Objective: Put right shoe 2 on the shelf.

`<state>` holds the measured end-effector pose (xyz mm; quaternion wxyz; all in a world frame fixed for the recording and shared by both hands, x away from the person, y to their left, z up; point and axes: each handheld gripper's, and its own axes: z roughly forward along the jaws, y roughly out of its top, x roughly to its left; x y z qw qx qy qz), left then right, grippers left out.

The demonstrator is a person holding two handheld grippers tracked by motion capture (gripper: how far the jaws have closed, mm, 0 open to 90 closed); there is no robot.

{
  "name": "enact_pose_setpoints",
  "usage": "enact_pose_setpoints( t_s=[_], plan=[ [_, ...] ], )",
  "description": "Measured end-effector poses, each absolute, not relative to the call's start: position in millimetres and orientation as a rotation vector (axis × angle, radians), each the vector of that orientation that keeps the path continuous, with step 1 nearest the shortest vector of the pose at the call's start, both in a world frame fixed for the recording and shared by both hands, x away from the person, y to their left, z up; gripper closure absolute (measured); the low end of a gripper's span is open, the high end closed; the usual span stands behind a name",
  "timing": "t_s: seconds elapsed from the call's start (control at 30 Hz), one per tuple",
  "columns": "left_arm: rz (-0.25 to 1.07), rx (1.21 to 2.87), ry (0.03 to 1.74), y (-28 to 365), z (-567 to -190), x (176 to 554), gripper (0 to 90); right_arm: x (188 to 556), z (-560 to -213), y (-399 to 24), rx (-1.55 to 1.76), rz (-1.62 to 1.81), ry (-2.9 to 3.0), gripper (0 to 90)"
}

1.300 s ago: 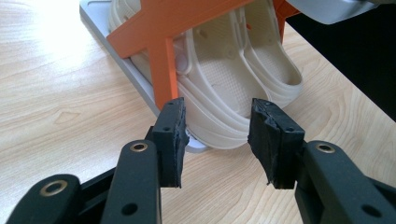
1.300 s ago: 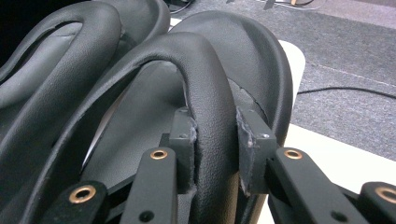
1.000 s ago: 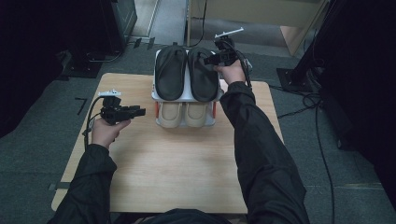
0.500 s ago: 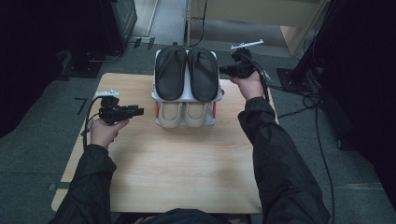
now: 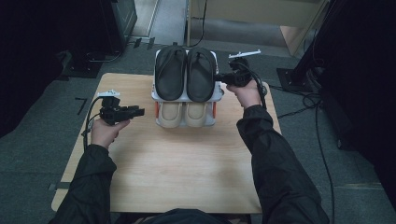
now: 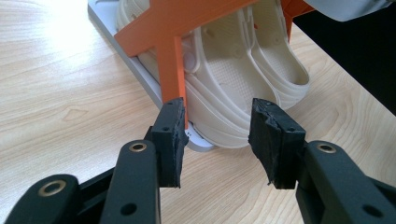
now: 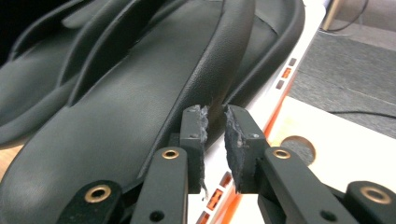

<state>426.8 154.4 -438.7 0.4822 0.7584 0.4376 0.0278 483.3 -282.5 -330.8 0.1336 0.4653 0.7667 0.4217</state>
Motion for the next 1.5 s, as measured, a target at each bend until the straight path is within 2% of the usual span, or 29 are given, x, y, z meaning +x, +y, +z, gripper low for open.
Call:
enact_pose_setpoints(
  t_s=[0.4, 0.77, 1.5],
  plan=[
    [0.092, 1.864, 1.075, 155.1, -441.0, 424.0, 51.5, 459.5, -336.2, -298.7, 1.205, 1.266, 2.146, 72.3],
    [0.072, 1.897, 1.071, 149.8, -444.4, 418.6, 43.3, 434.4, -349.5, -308.9, 1.204, 1.305, 2.17, 67.5],
    [0.07, 1.935, 1.029, 141.8, -444.5, 401.0, 37.2, 376.2, -412.6, -310.1, 1.203, 1.374, 2.243, 58.9]
  ],
)
